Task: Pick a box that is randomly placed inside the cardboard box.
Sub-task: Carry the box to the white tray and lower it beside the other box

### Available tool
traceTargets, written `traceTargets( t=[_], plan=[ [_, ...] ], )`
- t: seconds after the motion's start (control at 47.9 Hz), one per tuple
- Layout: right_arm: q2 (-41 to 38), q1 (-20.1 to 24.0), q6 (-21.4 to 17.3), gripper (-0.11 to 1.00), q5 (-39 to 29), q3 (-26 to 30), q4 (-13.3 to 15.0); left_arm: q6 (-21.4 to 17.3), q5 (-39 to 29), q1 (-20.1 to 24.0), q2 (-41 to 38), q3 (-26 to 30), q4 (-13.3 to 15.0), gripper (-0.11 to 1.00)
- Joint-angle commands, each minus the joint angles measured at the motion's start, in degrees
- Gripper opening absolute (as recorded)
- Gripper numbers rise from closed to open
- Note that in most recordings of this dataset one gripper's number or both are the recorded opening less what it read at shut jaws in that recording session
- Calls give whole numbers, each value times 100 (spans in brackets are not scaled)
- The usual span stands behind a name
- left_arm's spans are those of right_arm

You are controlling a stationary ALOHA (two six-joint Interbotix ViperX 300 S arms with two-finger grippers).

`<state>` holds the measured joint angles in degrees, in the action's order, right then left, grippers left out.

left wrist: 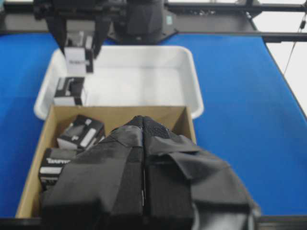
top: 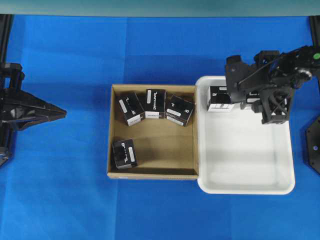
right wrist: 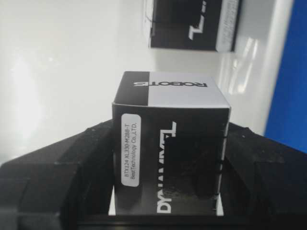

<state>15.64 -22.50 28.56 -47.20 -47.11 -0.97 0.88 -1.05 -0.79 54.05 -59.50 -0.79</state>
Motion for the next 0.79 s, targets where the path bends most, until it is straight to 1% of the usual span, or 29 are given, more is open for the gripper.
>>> traceTargets(
  t=[0.0, 0.146, 0.418, 0.543, 0.773],
  plan=[
    [-167, -26, 35, 58, 290, -70, 9, 18, 62, -9, -18, 193, -9, -6],
    [-360, -70, 26, 58, 659, -149, 9, 18, 53, -26, -18, 202, -18, -6],
    [-668, -211, 9, 58, 976, -229, 9, 53, 53, -70, -44, 220, -18, -6],
    [-729, -211, 9, 58, 1046, -229, 9, 141, 62, -79, -44, 220, -18, -6],
    [-765, -211, 9, 58, 1028, -246, -70, 149, 53, -79, -44, 220, -9, -6]
  ],
)
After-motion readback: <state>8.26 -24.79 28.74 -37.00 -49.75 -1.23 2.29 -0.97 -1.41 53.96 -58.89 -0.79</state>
